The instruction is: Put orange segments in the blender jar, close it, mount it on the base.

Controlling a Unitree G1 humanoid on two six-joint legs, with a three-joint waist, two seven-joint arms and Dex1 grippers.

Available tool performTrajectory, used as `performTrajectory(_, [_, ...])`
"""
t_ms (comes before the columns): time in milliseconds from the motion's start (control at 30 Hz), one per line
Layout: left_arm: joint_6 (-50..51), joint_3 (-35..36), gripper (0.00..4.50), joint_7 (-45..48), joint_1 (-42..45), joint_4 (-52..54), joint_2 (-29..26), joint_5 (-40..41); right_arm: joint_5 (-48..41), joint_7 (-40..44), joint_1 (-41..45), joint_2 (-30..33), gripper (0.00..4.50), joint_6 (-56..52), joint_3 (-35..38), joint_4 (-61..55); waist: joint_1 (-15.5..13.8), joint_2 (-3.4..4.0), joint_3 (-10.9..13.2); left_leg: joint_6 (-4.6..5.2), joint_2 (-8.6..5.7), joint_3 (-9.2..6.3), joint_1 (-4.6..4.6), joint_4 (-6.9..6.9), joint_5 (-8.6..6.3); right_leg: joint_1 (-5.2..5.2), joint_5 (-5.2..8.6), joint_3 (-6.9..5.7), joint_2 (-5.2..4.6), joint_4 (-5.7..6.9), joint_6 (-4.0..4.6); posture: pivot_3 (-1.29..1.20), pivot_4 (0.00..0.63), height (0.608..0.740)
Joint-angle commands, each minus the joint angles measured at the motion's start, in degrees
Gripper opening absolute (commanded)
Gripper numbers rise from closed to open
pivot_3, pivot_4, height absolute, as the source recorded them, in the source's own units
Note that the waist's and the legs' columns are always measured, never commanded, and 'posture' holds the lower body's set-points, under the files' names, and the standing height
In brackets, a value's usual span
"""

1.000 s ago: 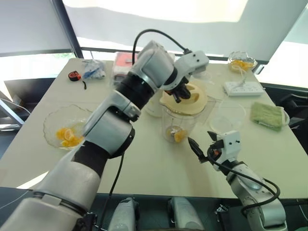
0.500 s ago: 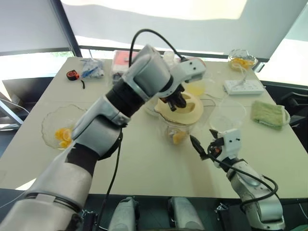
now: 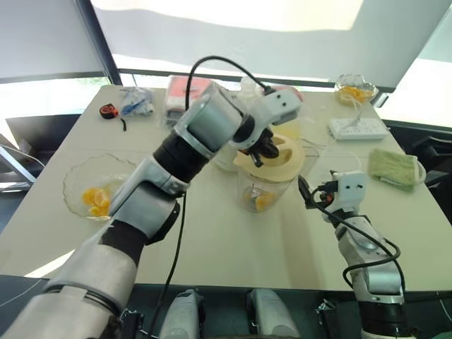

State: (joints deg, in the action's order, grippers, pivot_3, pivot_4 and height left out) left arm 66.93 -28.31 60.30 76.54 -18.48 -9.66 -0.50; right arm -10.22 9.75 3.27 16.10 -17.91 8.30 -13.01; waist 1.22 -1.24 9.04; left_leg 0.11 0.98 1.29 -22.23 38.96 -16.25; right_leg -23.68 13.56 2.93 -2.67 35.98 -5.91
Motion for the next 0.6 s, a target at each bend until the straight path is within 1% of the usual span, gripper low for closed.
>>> performTrajectory(33, [3.0, -3.9, 0.24, -1.8, -4.0, -0.5, -1.4, 0.2, 0.3, -0.2, 1.5, -0.5, 4.50, 2.1, 0.5, 0.1, 0.0, 0.00, 0.0, 0.00, 0.00, -0.01, 0.02, 0.01, 0.00, 0.04, 0.00, 0.00, -0.02, -0.03, 0.00, 0.00, 0.150, 0.740])
performTrajectory(200, [3.0, -6.0, 0.24, 0.6, -4.9, 2.5, -3.6, 2.6, 0.4, 0.5, 3.1, -0.4, 4.50, 2.8, 0.5, 2.4, 0.5, 0.06, 0.0, -0.01, 0.00, 0.00, 0.01, -0.03, -0.01, 0.08, -0.06, 0.01, -0.06, -0.12, 0.09, 0.00, 0.150, 0.740])
performTrajectory(400, [1.4, -6.5, 0.24, 2.4, -3.8, 2.2, -4.9, 4.4, 0.8, 1.2, 5.3, -0.5, 4.50, 3.7, -0.1, 4.6, 1.2, 0.06, 0.0, 0.00, -0.01, -0.03, 0.00, -0.14, -0.01, 0.06, -0.09, -0.01, -0.02, -0.14, 0.16, 0.00, 0.150, 0.740])
performTrajectory(600, [-5.3, -7.7, 0.24, 6.8, -4.5, 4.4, -7.8, 5.2, 1.5, 0.9, 6.6, -1.6, 4.50, 5.0, -1.0, 6.6, 1.3, 0.09, 0.0, 0.00, -0.02, -0.02, 0.00, -0.27, -0.01, 0.00, -0.09, 0.00, 0.00, -0.19, 0.16, 0.00, 0.150, 0.740])
